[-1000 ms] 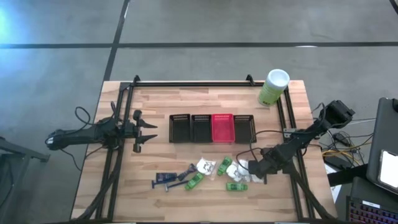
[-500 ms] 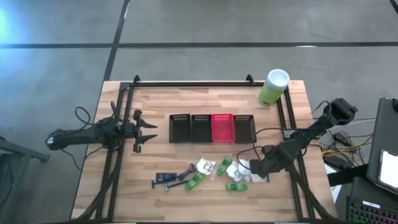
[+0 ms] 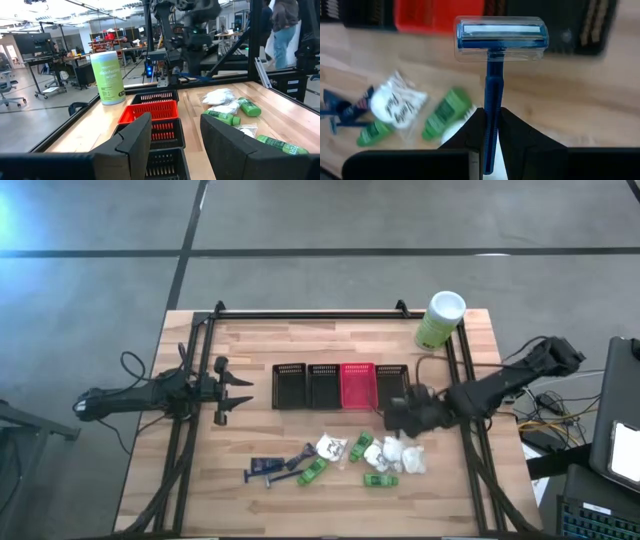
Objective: Pick & Place Travel size toiletries
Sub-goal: Put the blue razor into the orange basket
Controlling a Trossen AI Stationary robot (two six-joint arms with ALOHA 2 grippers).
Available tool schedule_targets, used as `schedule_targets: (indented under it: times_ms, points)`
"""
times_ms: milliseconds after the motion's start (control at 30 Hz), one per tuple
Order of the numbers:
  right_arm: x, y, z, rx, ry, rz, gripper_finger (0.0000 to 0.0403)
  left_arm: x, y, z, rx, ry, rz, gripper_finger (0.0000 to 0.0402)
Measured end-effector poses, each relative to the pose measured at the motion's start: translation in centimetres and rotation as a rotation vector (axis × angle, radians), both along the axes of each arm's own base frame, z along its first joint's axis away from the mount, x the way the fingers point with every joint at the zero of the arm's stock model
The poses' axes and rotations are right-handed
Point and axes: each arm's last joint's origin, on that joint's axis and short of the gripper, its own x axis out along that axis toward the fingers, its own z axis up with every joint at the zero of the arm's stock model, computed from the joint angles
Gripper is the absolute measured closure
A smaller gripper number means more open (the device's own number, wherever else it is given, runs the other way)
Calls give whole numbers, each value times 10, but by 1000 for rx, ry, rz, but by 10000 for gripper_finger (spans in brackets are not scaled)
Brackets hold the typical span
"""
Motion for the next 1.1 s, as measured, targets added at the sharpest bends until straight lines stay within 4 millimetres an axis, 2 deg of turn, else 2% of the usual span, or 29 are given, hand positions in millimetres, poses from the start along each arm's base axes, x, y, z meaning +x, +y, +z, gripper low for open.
schedule_targets:
  times_ms: [133,300,433,633,767,967,1100]
  points:
    - [9,-36,-3,16,54,29,369,0,0,0,0,0,0,225]
    - [6,-84,-15,60,100,65,369,0,0,0,0,0,0,225]
    - [4,-111,-17,63,79,92,369,0,0,0,0,0,0,225]
    - [22,-127,-14,41,-106,131,369,0,0,0,0,0,0,225]
    - [42,-135,-24,50,-189,156,369,0,0,0,0,0,0,225]
    - [67,-144,-54,81,-108,196,369,0,0,0,0,0,0,225]
    - [80,-148,-60,86,-85,208,369,0,0,0,0,0,0,225]
